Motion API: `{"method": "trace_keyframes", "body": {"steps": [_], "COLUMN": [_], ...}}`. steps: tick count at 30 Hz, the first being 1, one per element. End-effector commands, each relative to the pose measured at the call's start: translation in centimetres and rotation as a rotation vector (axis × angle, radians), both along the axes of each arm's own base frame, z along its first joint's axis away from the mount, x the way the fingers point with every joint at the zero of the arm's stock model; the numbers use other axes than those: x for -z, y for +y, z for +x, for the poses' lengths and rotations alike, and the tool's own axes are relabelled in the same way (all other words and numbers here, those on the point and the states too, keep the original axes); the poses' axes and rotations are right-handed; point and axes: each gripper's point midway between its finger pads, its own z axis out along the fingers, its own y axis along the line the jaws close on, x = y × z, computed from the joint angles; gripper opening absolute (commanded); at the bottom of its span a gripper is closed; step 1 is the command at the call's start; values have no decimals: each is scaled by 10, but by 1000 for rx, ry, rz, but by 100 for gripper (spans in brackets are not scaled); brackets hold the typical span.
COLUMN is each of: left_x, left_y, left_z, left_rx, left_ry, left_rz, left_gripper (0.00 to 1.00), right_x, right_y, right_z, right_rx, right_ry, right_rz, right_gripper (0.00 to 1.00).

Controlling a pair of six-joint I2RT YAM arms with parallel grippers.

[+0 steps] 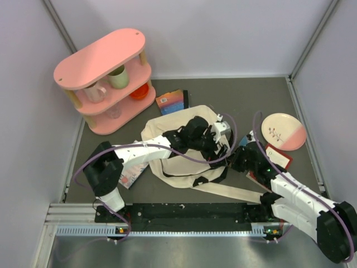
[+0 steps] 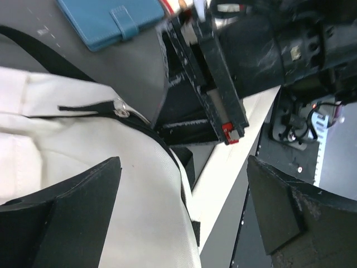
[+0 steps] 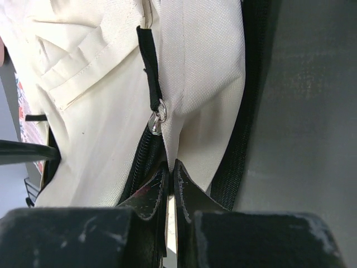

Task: Pack the student bag
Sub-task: Pick up the book from the center of the board.

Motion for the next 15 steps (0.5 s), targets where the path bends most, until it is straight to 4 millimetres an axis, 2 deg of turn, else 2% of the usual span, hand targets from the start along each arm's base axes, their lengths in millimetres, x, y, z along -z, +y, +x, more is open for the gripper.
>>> {"method": "trace_keyframes", "body": {"steps": [1, 6, 9, 12, 14, 15], "left_x": [18, 35, 45, 53, 54, 61], "left_y": [-3, -1, 3, 6, 6, 8], "left_z": [0, 1, 9, 16, 23, 24], "left_rx": [20, -5, -44, -74, -104, -116], "left_ry": [-69, -89, -104, -117, -134, -127], "left_rz": [88, 151, 197, 229, 242, 266], "left_gripper": [99, 98, 98, 91, 81, 80], "right_x": [-5, -5, -7, -6, -6, -6], "right_y": [-8, -9, -9, -9, -10, -10], "right_z": [6, 5, 5, 4, 4, 4], "right_rx": [38, 43, 43, 44, 45, 43], "right_ry": [-30, -31, -34, -32, -30, -32], "right_rz": [-20, -23, -19, -21, -24, -22], "right_gripper": [0, 0, 0, 0, 0, 0]}}
